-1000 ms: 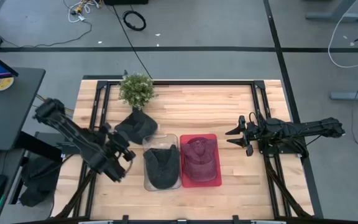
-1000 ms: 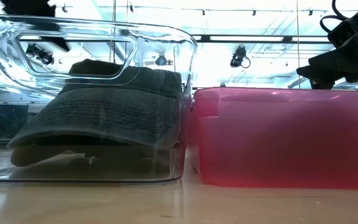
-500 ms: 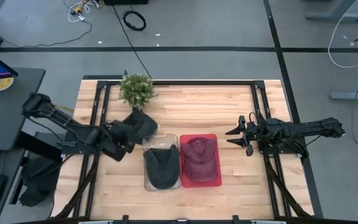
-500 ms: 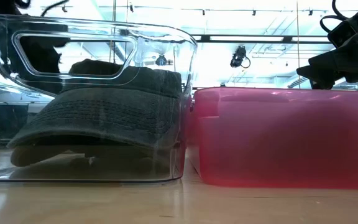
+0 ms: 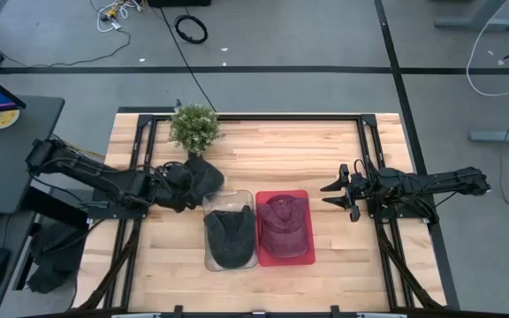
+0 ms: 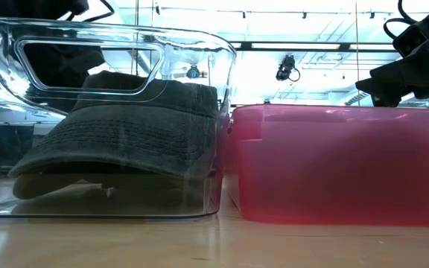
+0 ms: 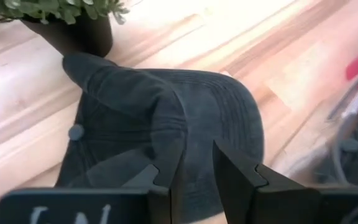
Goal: Pick & Place hat
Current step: Put the black cap into the transparent bin
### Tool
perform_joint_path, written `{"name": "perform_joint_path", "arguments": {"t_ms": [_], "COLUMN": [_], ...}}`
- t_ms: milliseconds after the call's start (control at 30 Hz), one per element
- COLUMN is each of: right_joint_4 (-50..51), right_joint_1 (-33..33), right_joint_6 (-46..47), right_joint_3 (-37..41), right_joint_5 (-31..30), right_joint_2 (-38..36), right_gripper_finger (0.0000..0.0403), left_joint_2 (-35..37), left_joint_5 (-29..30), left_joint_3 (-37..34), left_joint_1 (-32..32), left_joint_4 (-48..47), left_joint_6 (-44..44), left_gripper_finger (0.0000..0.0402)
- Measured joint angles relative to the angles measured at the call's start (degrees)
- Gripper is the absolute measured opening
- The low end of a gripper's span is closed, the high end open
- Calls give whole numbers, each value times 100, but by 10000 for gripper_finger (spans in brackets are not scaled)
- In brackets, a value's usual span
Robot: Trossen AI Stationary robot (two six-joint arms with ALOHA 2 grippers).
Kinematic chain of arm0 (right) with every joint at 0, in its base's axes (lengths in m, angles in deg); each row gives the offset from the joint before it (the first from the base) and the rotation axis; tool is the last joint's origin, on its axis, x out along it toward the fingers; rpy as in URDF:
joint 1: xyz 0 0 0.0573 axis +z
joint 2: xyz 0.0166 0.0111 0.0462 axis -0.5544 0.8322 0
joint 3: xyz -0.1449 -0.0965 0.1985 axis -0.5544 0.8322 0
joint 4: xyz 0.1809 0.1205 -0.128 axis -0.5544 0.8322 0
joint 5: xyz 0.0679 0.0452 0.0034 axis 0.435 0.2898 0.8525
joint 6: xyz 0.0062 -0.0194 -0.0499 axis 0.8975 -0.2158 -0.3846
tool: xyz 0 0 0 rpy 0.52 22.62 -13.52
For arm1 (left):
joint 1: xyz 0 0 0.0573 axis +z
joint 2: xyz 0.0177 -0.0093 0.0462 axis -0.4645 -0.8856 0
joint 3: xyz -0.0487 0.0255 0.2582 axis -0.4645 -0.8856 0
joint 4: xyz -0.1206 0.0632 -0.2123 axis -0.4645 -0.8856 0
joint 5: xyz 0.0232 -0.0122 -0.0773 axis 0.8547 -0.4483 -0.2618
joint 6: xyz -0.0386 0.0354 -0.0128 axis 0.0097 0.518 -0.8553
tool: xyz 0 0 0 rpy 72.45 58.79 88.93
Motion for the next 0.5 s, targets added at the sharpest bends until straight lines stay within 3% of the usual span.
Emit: {"name": "perform_joint_path", "arguments": {"t_ms": [300, 500], "right_joint_4": [0, 0], "right_joint_1": [-2, -2], "right_joint_6": [0, 0], "right_joint_3": [2, 0], "right_joint_5": [-1, 1], "right_joint_2": [0, 0], "right_gripper_finger": [160, 160], "left_joint_2": [-9, -9], "left_joint_5": [43, 595], "left_joint_3": [0, 0], "left_joint_1": [27, 25], "left_joint_4": [-78, -111], "left_joint_6": [46, 203], "left_gripper_finger": [87, 87]}}
